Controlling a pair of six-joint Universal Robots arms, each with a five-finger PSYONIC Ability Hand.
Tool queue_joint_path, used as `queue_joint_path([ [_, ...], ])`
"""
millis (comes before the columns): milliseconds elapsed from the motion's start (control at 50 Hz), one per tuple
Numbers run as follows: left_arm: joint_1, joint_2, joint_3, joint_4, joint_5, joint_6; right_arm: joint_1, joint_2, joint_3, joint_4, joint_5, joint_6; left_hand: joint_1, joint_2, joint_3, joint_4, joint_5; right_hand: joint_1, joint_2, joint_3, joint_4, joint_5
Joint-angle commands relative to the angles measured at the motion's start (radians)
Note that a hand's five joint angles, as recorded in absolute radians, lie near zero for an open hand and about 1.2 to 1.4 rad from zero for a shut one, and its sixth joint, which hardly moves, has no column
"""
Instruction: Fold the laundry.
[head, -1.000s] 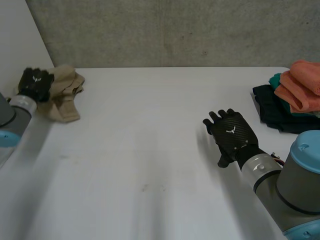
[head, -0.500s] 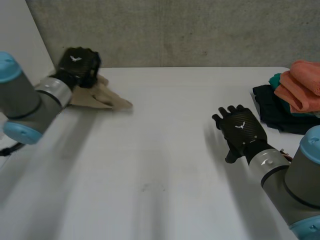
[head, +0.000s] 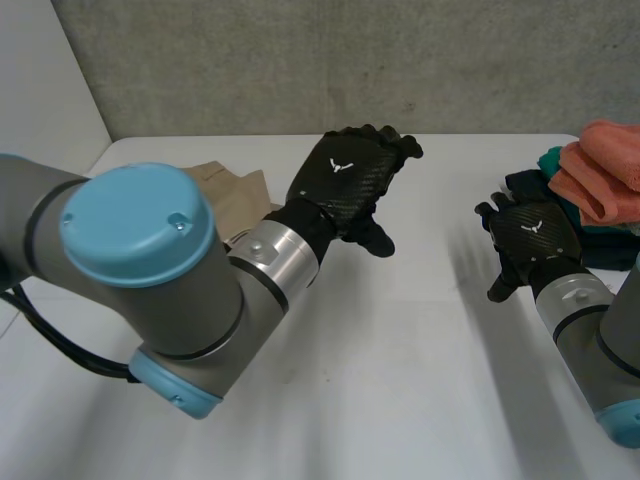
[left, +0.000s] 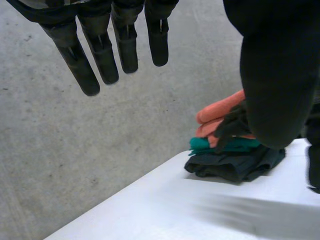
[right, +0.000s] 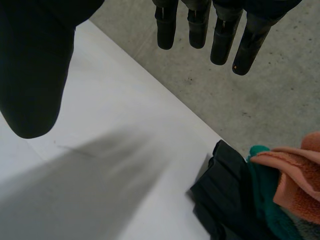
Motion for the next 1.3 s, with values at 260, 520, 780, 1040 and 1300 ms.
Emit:
queue_joint_path([
  [260, 0.36, -0.172, 0.148, -0.082, 0.177, 0.595, 0.003, 0.005, -0.023, 0.092, -0.087, 0.051, 0.112, 0.087, 0.078, 0.089, 0.097, -0.03, -0.047, -0.043, -0.062, -0.068],
  [520, 0.478, -0.464, 0.4, -0.157, 0.318, 0.773, 0.009, 0.013, -0.016, 0.092, -0.09, 0.039, 0.18, 0.155, 0.145, 0.156, 0.165, -0.03, -0.047, -0.043, -0.062, -0.068],
  [780, 0.477, -0.535, 0.457, -0.154, 0.358, 0.779, 0.014, 0.037, -0.022, 0.092, -0.085, 0.037, 0.907, 0.882, 0.872, 0.883, 0.892, -0.03, -0.047, -0.043, -0.062, -0.068],
  [1040, 0.426, -0.248, 0.293, -0.15, 0.26, 0.833, 0.015, 0.036, -0.15, 0.147, -0.084, 0.062, 1.045, 1.02, 1.011, 1.022, 1.031, -0.03, -0.047, -0.043, -0.062, -0.068],
  [1300, 0.337, -0.002, 0.147, -0.163, 0.17, 0.788, 0.115, 0.259, -0.52, 0.388, -0.157, 0.482, 1.045, 1.02, 1.011, 1.022, 1.031, -0.03, -0.047, -0.043, -0.062, -0.068],
])
